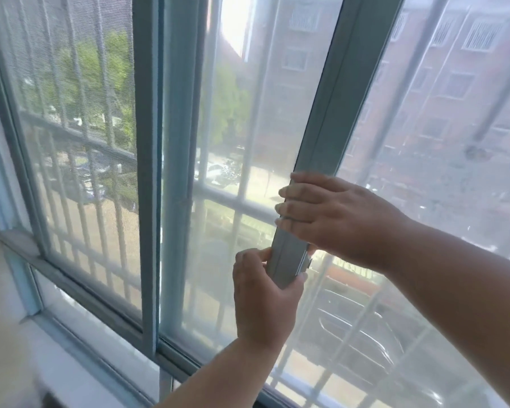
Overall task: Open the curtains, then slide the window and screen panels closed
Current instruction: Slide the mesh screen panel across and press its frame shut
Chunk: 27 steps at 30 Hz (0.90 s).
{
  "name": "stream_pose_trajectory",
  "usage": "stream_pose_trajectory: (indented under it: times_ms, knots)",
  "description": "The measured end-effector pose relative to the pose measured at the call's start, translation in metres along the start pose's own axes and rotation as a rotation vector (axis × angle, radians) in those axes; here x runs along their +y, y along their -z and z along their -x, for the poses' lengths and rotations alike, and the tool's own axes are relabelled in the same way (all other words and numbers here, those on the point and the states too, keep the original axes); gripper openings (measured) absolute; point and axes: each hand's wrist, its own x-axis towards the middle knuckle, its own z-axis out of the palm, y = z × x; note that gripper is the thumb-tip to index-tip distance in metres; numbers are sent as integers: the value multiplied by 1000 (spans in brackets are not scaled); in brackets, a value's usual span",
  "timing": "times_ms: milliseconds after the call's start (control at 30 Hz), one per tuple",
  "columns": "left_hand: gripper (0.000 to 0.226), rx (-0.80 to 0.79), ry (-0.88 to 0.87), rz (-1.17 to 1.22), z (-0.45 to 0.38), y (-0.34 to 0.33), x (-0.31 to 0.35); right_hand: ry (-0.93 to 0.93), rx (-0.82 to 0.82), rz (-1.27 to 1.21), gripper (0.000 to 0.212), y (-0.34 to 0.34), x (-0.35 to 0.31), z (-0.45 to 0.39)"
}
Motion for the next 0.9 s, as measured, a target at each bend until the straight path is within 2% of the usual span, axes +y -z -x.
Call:
stream_pose_trajectory:
  times_ms: [200, 567, 900]
  knots:
    - [69, -18, -25, 29, 34, -23, 21, -28, 0, -5, 31, 20, -3, 45]
    - [70, -65, -42, 95, 95, -61, 62, -55, -9, 57, 34, 61, -12, 121]
    - [72, -147, -99, 132, 149, -93, 94, -76, -94, 146, 30, 93, -19, 193]
